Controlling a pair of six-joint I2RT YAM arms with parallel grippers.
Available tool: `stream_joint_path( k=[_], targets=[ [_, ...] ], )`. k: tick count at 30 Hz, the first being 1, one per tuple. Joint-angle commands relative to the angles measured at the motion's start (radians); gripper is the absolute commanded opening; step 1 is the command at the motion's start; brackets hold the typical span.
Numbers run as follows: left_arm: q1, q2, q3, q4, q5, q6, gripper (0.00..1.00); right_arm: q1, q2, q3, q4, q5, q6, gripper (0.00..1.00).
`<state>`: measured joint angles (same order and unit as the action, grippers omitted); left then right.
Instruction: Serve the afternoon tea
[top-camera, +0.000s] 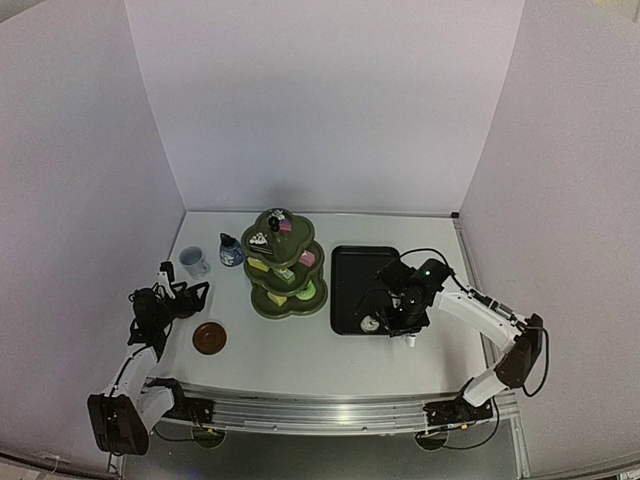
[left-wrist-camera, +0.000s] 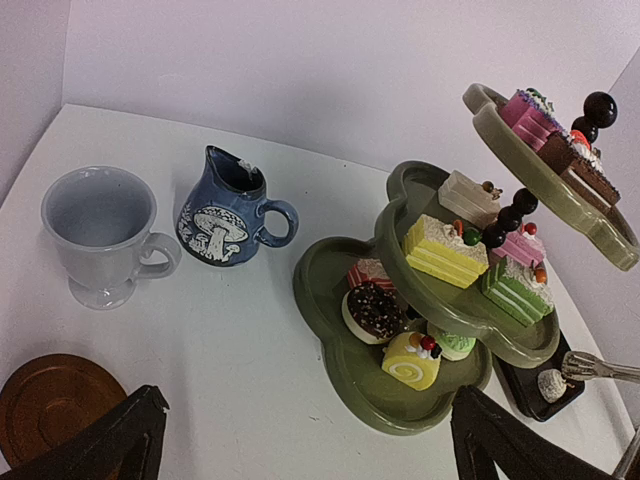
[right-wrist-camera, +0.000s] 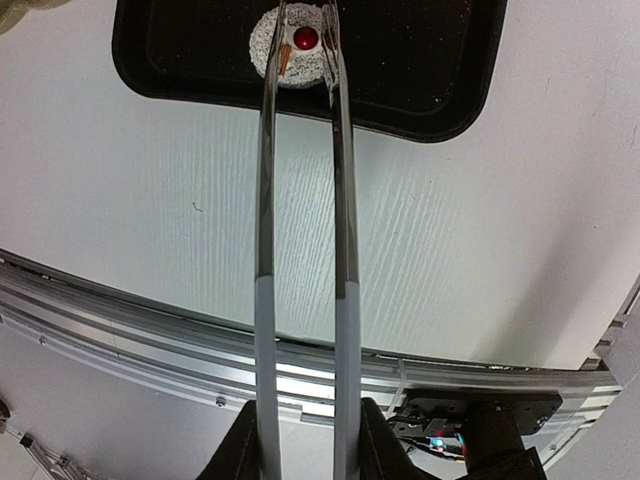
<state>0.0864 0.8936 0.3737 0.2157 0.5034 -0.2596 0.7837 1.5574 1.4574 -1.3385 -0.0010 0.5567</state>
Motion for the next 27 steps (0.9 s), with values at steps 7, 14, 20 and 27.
stream_joint_path(
  k=[7,14,20,27],
  targets=[
    [0.004,-0.002,0.045,0.016,0.014,0.011,1.0,-0.003,-0.004,-0.022,-0.364,0.001,-0.014,0.27],
    [0.005,0.001,0.049,0.015,0.014,0.013,1.0,-0.003,0.014,-0.023,-0.364,0.017,-0.03,0.28],
    [0.004,-0.005,0.046,0.009,0.012,0.014,1.0,-0.003,0.009,0.025,-0.364,-0.021,-0.03,0.26],
    [0.005,-0.005,0.043,0.016,0.011,0.013,0.99,-0.003,0.015,0.011,-0.364,-0.041,-0.027,0.22]
  ],
)
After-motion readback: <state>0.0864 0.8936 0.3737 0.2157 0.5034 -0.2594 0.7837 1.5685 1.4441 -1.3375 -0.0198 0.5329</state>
